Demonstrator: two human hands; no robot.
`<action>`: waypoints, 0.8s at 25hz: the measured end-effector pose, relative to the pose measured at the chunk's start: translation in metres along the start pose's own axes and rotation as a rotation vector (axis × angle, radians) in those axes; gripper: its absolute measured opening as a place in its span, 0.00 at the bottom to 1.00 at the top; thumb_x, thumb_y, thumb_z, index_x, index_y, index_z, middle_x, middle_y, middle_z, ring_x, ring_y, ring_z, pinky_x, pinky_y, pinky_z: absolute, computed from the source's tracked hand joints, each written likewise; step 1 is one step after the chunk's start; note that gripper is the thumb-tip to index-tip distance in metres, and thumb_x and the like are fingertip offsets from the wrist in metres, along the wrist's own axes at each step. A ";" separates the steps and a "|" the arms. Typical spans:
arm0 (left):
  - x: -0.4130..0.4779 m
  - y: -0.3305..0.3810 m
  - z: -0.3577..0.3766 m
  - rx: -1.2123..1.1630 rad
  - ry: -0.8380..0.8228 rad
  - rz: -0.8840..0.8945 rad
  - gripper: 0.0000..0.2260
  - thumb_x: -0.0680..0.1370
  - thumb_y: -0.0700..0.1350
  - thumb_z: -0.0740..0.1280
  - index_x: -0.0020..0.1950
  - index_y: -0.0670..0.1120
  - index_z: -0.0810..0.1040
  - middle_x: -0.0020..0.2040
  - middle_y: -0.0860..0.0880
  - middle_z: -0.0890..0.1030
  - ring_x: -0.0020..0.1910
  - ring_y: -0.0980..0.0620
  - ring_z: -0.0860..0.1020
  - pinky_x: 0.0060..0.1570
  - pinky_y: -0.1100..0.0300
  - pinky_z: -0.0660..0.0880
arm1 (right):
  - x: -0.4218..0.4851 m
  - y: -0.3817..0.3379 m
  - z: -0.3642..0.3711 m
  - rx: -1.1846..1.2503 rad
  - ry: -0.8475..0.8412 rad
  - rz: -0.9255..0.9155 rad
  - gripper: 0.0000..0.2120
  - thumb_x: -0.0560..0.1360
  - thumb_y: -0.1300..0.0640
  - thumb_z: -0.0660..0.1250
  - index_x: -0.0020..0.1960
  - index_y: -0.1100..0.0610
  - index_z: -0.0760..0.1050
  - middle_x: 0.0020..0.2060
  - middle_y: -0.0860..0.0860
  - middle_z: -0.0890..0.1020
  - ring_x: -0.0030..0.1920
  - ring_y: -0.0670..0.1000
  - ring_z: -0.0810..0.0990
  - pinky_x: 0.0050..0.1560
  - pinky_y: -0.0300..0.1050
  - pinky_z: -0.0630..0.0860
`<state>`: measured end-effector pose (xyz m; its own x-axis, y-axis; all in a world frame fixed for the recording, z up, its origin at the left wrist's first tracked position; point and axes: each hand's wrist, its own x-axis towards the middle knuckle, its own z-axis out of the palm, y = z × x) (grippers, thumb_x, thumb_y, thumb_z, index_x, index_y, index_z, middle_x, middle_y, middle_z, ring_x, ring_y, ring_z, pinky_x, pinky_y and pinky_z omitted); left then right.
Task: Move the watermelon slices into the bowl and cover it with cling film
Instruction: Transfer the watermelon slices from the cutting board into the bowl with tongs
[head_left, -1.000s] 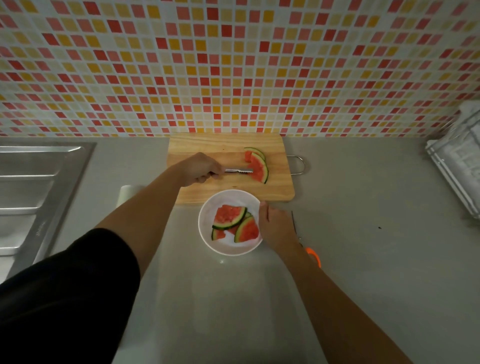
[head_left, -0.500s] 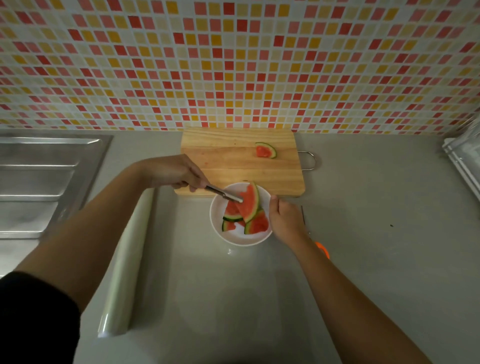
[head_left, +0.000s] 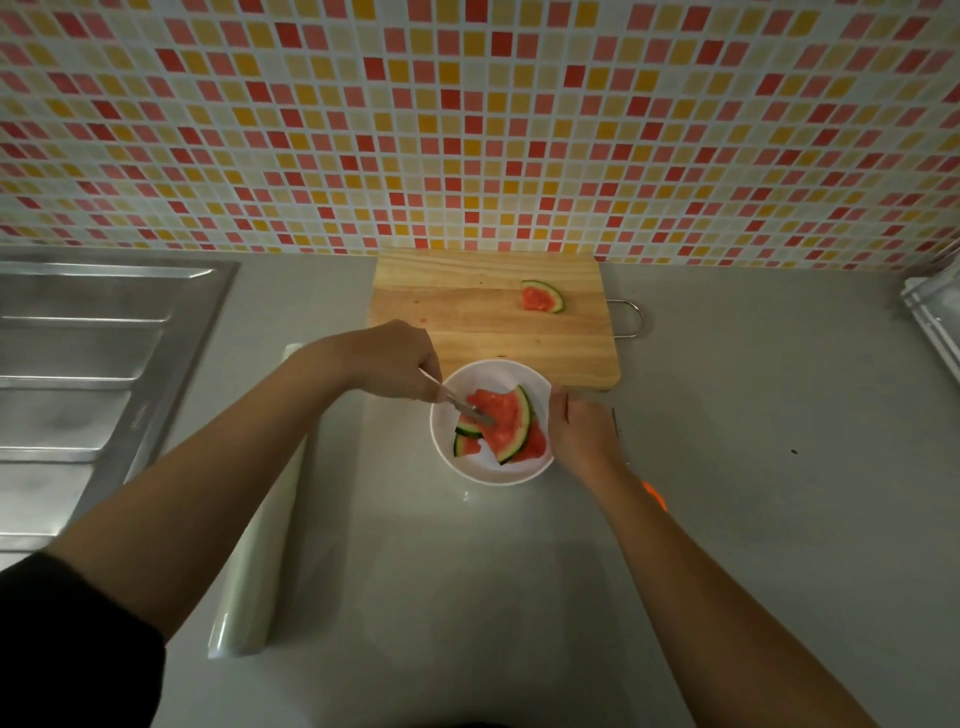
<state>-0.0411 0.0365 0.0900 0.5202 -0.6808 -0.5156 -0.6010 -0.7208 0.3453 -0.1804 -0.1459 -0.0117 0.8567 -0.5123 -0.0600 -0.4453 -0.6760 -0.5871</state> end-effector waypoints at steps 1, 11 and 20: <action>-0.004 0.001 -0.002 0.035 0.025 0.001 0.13 0.76 0.53 0.66 0.54 0.47 0.83 0.49 0.51 0.83 0.44 0.54 0.78 0.45 0.60 0.77 | 0.001 0.000 0.001 -0.011 -0.007 0.004 0.26 0.81 0.52 0.48 0.41 0.68 0.77 0.40 0.65 0.82 0.43 0.63 0.80 0.38 0.43 0.63; 0.058 -0.019 -0.004 -0.174 0.540 -0.048 0.14 0.77 0.48 0.66 0.61 0.46 0.80 0.52 0.43 0.83 0.51 0.45 0.78 0.50 0.58 0.70 | -0.001 0.002 0.001 0.074 0.014 -0.005 0.26 0.81 0.52 0.50 0.35 0.66 0.75 0.33 0.64 0.80 0.35 0.61 0.79 0.35 0.45 0.66; 0.121 -0.013 0.017 -1.019 0.463 -0.261 0.08 0.74 0.45 0.71 0.44 0.39 0.82 0.31 0.45 0.71 0.24 0.52 0.63 0.25 0.61 0.60 | -0.001 0.002 0.000 0.018 0.035 -0.042 0.23 0.80 0.55 0.53 0.35 0.66 0.74 0.31 0.64 0.80 0.32 0.62 0.78 0.32 0.44 0.61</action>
<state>0.0189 -0.0344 0.0096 0.8566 -0.3258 -0.4001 0.2184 -0.4737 0.8532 -0.1816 -0.1465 -0.0128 0.8648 -0.5020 -0.0064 -0.4038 -0.6880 -0.6030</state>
